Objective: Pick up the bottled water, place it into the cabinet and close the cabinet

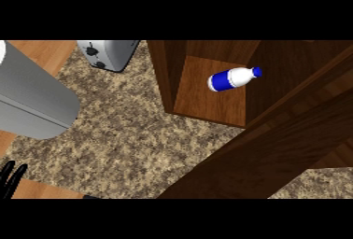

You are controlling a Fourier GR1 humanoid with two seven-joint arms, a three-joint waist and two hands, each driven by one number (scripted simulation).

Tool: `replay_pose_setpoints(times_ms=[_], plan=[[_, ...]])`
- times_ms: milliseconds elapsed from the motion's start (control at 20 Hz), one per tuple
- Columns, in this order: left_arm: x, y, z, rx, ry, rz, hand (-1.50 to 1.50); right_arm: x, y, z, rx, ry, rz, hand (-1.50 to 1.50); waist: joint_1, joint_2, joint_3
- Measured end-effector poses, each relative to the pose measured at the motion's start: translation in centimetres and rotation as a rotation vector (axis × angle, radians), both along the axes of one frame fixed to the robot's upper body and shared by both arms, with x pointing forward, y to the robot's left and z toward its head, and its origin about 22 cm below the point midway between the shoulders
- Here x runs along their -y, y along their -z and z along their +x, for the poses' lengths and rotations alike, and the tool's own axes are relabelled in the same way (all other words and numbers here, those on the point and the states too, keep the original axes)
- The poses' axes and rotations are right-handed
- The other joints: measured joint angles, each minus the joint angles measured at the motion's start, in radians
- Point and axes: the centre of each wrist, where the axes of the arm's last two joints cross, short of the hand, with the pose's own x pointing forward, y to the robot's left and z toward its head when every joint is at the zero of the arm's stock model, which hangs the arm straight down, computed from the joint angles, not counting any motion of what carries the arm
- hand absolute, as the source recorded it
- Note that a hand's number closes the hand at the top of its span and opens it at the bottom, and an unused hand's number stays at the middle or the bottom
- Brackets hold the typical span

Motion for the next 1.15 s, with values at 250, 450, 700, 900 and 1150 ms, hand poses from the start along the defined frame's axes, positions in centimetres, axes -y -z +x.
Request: replay_pose_setpoints(times_ms=[250,450,700,900,1150], plan=[[-0.7,0.0,-0.3,-0.020,-0.020,0.004,-1.50,-0.2,0.3,5.3,-0.044,0.169,0.006,1.50,-0.018,-0.010,0.002],[-1.1,0.3,-0.7,-0.036,-0.035,0.000,-1.50,-1.6,-0.4,10.0,-0.069,0.328,0.009,1.50,-0.038,-0.020,0.004],[-1.6,0.3,-1.1,-0.050,-0.042,-0.009,-1.50,-3.6,-1.1,15.8,-0.093,0.457,-0.022,1.50,-0.061,-0.025,0.008],[-1.6,0.3,-1.0,-0.047,-0.047,-0.019,-1.50,-4.8,-0.8,17.8,-0.106,0.440,-0.060,1.50,-0.093,-0.044,0.017],[-1.5,-0.2,-1.0,-0.040,-0.039,-0.022,-1.50,-5.5,-0.1,18.8,-0.098,0.408,-0.070,1.50,-0.113,-0.065,0.022]])
